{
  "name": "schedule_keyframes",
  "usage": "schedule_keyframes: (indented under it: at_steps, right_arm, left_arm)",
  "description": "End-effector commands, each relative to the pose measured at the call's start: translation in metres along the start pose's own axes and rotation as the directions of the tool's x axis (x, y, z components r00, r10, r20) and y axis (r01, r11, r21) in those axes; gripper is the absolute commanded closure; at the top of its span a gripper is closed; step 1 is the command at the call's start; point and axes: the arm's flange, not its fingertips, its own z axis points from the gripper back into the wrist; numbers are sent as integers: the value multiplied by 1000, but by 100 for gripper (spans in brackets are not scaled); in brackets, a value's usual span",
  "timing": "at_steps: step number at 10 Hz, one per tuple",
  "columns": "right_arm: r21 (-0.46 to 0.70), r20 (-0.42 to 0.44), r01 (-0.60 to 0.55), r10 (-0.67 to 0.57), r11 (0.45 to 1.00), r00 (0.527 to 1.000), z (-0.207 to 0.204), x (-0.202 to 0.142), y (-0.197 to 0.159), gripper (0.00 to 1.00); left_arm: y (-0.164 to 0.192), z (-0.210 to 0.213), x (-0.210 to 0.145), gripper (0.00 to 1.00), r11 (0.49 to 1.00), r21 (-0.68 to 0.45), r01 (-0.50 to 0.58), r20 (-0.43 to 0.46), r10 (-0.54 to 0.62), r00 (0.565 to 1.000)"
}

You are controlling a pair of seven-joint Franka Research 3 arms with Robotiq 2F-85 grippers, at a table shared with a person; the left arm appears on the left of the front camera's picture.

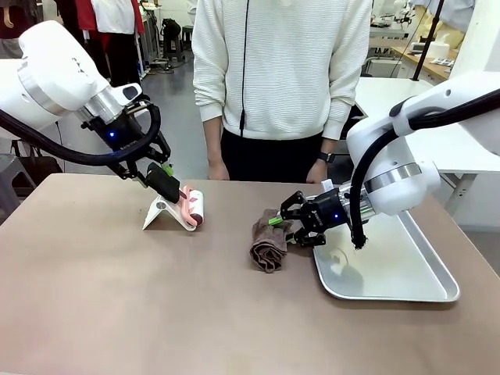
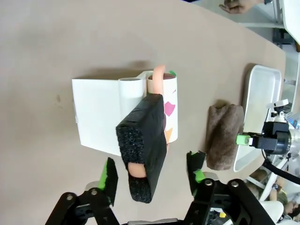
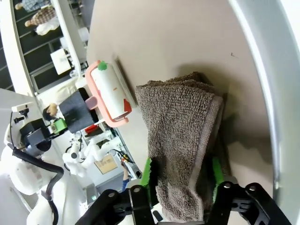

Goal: Clean the surface of the table.
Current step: Return the Lint Roller and towel to their original positions.

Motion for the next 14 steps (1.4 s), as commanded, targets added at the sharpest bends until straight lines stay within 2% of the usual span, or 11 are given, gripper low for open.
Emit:
schedule_keyframes:
  at_steps: [1, 4, 6, 8, 10, 11, 12, 14]
  right_arm:
    - [4, -17, 15, -15, 1000, 1000, -2, 6, 4, 0]
    - [15, -26, 11, -11, 1000, 1000, 1, 5, 4, 0]
    - [21, -40, -15, 16, 1000, 999, 10, 1, 10, 0]
    - [-29, -33, -63, 62, 998, 998, 32, -13, 23, 0]
    - [-157, -14, -69, 68, 985, 998, 69, -29, 31, 0]
    - [-207, 1, -58, 59, 977, 998, 87, -36, 35, 0]
    - [-194, -1, -78, 80, 978, 997, 106, -46, 36, 0]
    - [-83, -56, -137, 132, 987, 990, 138, -68, 23, 0]
  left_arm:
    - [2, 17, 2, 0, 999, 20, -33, 38, 33, 999]
    - [13, 45, -2, 0, 999, -1, -34, 72, 34, 997]
    - [18, 71, -17, 0, 998, -57, 6, 78, -2, 997]
    - [27, 101, -37, 0, 982, -169, 81, 72, -69, 995]
    - [42, 134, -59, 0, 939, -307, 155, 44, -148, 988]
    - [52, 149, -71, 0, 896, -398, 198, 17, -209, 978]
    - [67, 162, -83, 0, 843, -492, 219, 1, -251, 968]
    - [79, 160, -105, 0, 795, -569, 211, -10, -264, 965]
